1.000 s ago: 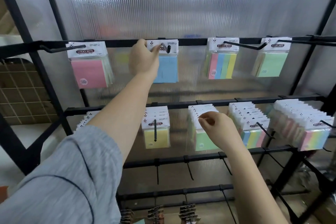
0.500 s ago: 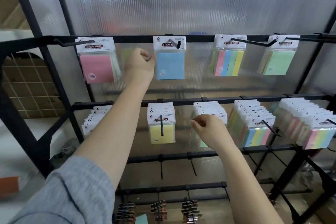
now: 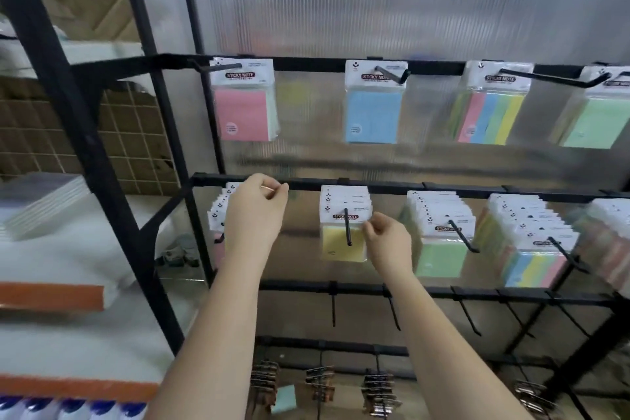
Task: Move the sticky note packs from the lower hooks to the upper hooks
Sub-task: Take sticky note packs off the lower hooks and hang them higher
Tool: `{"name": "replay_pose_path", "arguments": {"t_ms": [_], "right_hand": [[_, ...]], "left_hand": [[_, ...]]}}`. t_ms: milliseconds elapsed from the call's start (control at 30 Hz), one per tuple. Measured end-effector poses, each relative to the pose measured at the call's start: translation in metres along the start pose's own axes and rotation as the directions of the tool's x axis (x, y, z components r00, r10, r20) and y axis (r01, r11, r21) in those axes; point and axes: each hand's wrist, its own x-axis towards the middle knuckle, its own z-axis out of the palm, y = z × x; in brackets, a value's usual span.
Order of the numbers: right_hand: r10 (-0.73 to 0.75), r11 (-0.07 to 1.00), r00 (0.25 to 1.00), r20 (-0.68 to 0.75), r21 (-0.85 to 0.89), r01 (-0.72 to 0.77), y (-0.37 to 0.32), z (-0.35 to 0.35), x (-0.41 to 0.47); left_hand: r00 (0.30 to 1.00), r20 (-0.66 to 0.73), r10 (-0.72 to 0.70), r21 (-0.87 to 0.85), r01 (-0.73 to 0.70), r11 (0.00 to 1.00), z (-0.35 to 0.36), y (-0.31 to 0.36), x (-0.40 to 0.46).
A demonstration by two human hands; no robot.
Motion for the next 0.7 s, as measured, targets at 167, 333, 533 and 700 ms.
{"name": "replay_pose_path", "arguments": {"t_ms": [167,333,533,700], "right_hand": [[0.096,0.986,0.99,-0.098,0.143,-0.082,-0.002,0.01,-0.011],[0.142,0.969,0.988,-0.063,0.211,-0.126,-0.005,0.017,-0.012],[0.091,0.97,0.996,0.014,0.227,-0.092,-0.014,0.013,-0.018],[0.08,0.981,0.997,-0.002,0.178,-0.079,-0.023,0.005,-0.029]], "left_hand": [[0.995,-0.068,-0.07,0.084,0.075,0.994,-0.021,-0.018,-0.005],[0.988,-0.104,-0.113,0.062,0.12,0.991,-0.034,-0.024,-0.005],[0.983,-0.131,-0.125,0.08,0.136,0.987,-0.04,-0.031,-0.008],[0.978,-0.163,-0.13,0.121,0.15,0.981,-0.042,-0.039,-0.006]]}}
